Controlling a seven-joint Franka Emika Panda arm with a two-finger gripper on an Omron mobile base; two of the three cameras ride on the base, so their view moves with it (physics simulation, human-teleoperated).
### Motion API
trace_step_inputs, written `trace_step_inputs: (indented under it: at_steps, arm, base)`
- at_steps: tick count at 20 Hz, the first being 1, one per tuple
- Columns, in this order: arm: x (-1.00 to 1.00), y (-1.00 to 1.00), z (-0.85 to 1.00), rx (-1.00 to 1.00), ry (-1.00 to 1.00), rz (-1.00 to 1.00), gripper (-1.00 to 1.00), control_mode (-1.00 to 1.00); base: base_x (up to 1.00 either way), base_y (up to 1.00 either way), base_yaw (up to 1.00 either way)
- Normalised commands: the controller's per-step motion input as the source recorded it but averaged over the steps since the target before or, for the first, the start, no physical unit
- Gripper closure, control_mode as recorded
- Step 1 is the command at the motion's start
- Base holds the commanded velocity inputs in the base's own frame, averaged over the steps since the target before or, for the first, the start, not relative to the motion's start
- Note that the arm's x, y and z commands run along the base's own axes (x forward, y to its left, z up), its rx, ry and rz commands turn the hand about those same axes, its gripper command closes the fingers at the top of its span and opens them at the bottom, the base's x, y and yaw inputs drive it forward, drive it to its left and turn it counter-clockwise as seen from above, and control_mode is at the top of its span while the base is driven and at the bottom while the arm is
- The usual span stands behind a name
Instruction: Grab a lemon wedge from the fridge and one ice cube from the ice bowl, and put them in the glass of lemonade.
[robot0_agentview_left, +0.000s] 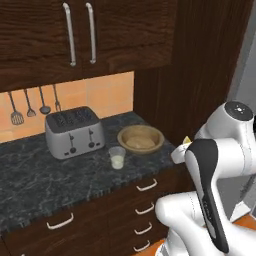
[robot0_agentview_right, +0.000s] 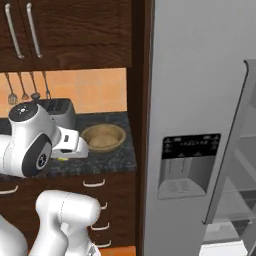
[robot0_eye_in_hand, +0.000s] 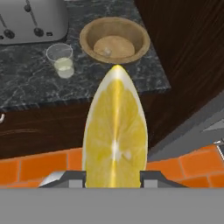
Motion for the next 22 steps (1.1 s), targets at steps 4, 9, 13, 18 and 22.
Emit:
trace_step_inputs:
  at_steps: [4,9,13,18,22]
  arm:
    - [0.00,0.00,0.00,0.00,0.00,0.00,1.00,1.00]
    - [0.00,0.00,0.00,0.00,0.00,0.00,1.00,1.00]
    - [0.32,0.38,-0.16,0.00,-0.01,-0.04,1.00,-1.00]
    - [0.22,0.57,-0.20,-0.07,0.00,0.01,1.00,-1.00]
    - [0.10,0.58,-0.30,-0.13,0.04,0.06,1.00,-1.00]
  base:
    - [0.99,0.51,-0.27]
    - [0.93,0.41,-0.20]
    - [0.17,0.13,-0.03]
    - [0.00,0.00,0.00]
    - [0.00,0.00,0.00]
